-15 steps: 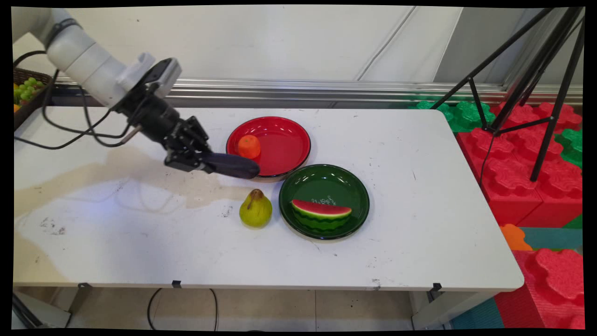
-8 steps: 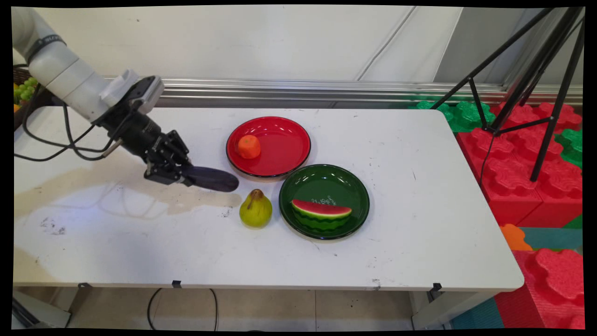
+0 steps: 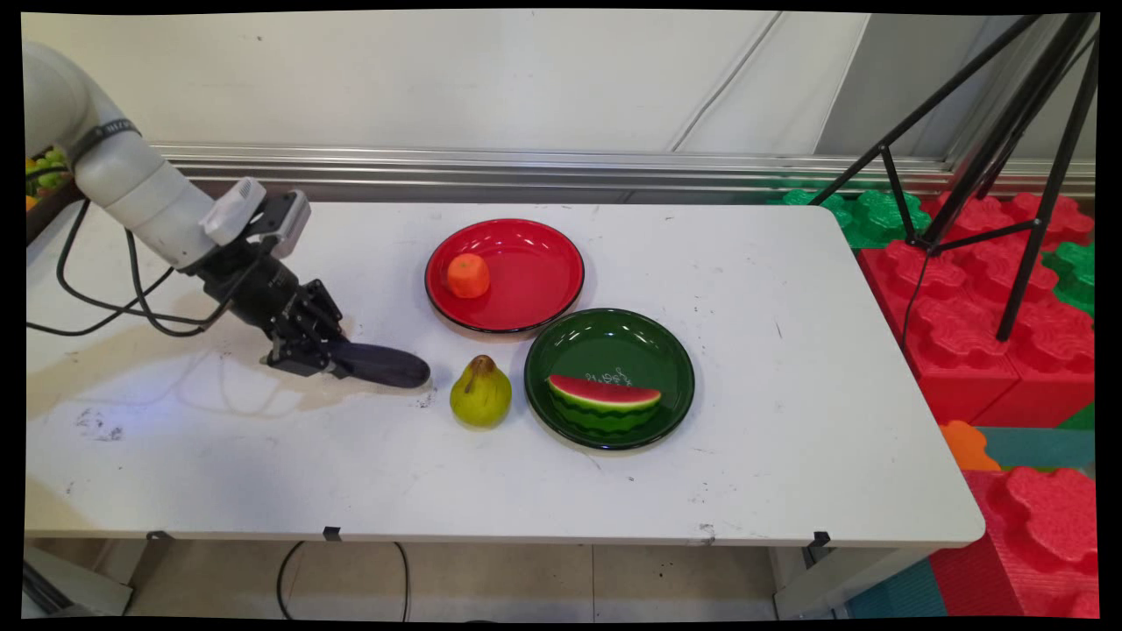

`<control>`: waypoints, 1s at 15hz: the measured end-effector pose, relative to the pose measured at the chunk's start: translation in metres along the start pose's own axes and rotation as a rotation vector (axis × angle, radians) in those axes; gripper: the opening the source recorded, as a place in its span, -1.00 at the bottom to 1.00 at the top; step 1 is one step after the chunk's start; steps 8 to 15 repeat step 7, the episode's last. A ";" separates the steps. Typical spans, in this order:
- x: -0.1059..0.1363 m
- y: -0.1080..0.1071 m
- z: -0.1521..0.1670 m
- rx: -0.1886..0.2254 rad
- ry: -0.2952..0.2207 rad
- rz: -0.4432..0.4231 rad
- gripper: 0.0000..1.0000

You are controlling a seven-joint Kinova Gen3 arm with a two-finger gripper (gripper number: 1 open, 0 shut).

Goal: Place the picked object on the table

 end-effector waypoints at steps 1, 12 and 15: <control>-0.003 0.000 0.003 0.001 -0.006 -0.003 -1.00; -0.016 -0.002 0.012 0.006 -0.017 -0.020 1.00; -0.016 -0.002 0.012 0.006 -0.017 -0.020 1.00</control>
